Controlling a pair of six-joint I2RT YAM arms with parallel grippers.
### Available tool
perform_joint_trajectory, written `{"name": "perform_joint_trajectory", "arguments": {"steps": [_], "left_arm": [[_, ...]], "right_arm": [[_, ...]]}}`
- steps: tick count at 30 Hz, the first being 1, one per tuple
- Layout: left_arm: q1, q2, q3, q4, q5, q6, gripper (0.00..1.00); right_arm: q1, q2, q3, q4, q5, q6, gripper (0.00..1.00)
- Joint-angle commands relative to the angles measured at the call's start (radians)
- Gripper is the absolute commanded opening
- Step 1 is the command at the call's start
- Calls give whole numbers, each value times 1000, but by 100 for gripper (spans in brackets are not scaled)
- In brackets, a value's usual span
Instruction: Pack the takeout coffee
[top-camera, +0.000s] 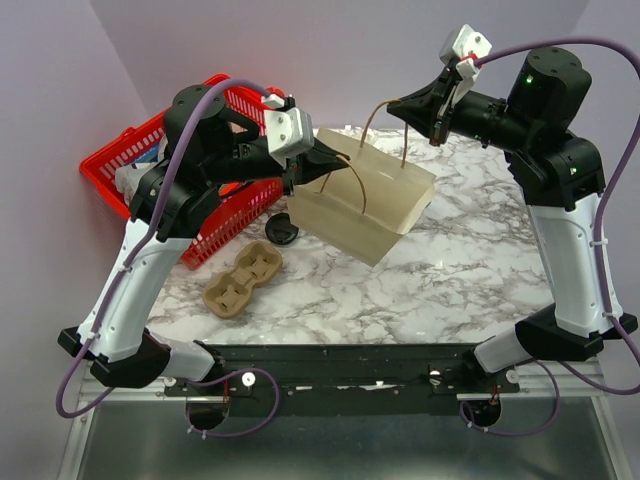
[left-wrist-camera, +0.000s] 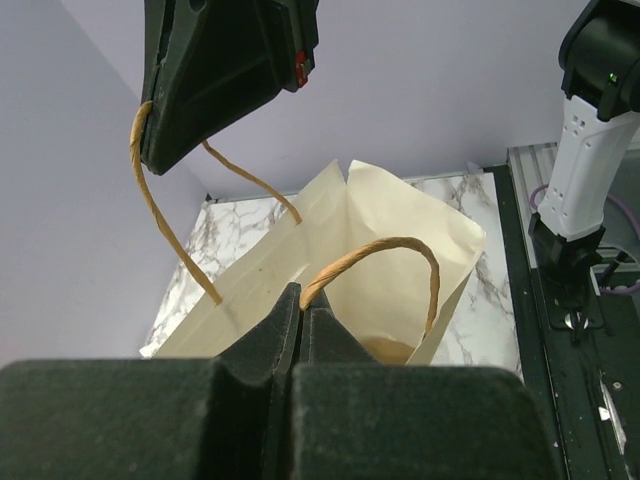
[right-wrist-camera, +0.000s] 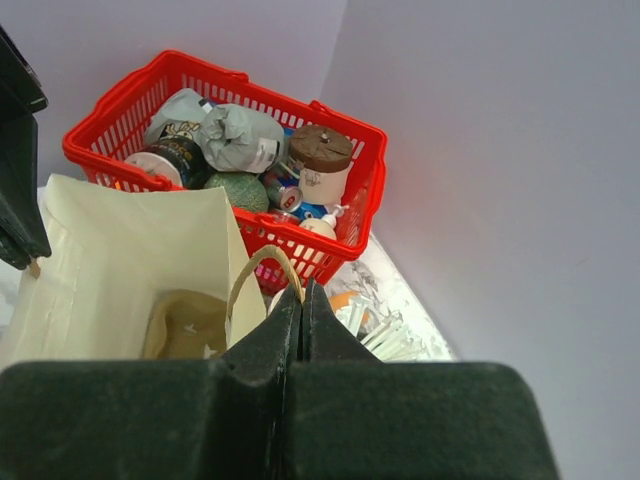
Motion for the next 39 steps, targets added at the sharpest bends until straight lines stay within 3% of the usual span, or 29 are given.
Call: {"name": "perform_joint_trajectory", "arguments": {"steps": [1,16,17,18,19,22,25,32,39], "left_arm": [[1,-27,-36,16,5,-11,0],[2,-60,-128,33,-4,-23,0],[2,-61,-135,33,-31,-23,9],[1,-64,-148,29,-51,-25,29],[1,-76,-184,30,-80,-23,62],[1,-133,-328,32,-205,12,99],[1,-207,-483,47,-258,90,99],[2,-274,-514,112,-308,38,99],[2,-301,-577,60,-266,122,98]], "right_arm": [[-2,2,-4,39,-10,18,1],[-2,22,-48,27,-61,49,1],[-3,22,-55,24,-61,48,4],[-3,25,-64,19,-58,48,8],[-2,24,-75,15,-39,48,29],[-2,38,-150,-25,49,46,83],[-3,71,-179,-123,83,-23,99],[-5,52,-133,-171,74,-21,99],[-5,-21,-326,-208,48,-109,99]]}}
